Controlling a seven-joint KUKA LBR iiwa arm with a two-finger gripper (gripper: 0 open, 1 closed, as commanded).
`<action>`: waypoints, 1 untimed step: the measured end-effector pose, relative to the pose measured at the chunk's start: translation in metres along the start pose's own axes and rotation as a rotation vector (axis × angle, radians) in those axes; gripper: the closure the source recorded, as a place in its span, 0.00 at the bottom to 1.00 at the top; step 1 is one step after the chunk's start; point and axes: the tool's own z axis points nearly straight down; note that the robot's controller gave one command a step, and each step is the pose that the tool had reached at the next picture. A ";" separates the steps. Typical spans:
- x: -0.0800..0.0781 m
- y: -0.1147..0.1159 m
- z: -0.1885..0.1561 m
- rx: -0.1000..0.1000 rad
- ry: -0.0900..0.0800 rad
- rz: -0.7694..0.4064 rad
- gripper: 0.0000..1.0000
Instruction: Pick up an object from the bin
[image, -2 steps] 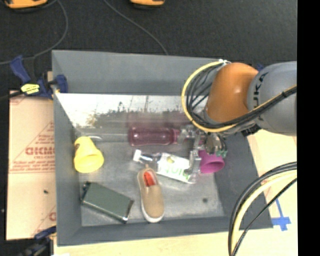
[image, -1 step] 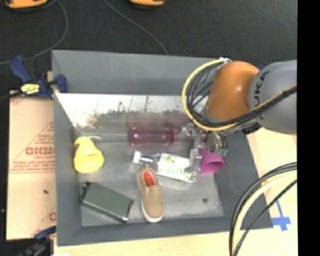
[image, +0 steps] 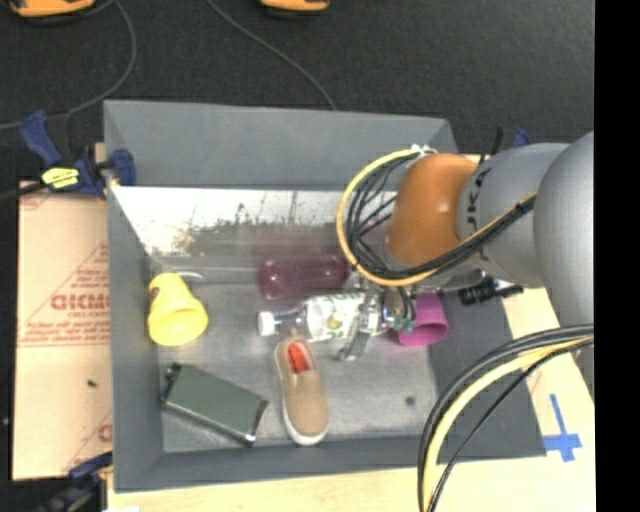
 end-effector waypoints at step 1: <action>0.021 0.011 0.013 0.003 -0.003 -0.140 1.00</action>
Offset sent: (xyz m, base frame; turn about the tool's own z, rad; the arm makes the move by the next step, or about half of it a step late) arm 0.0000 0.0000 0.0000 0.0000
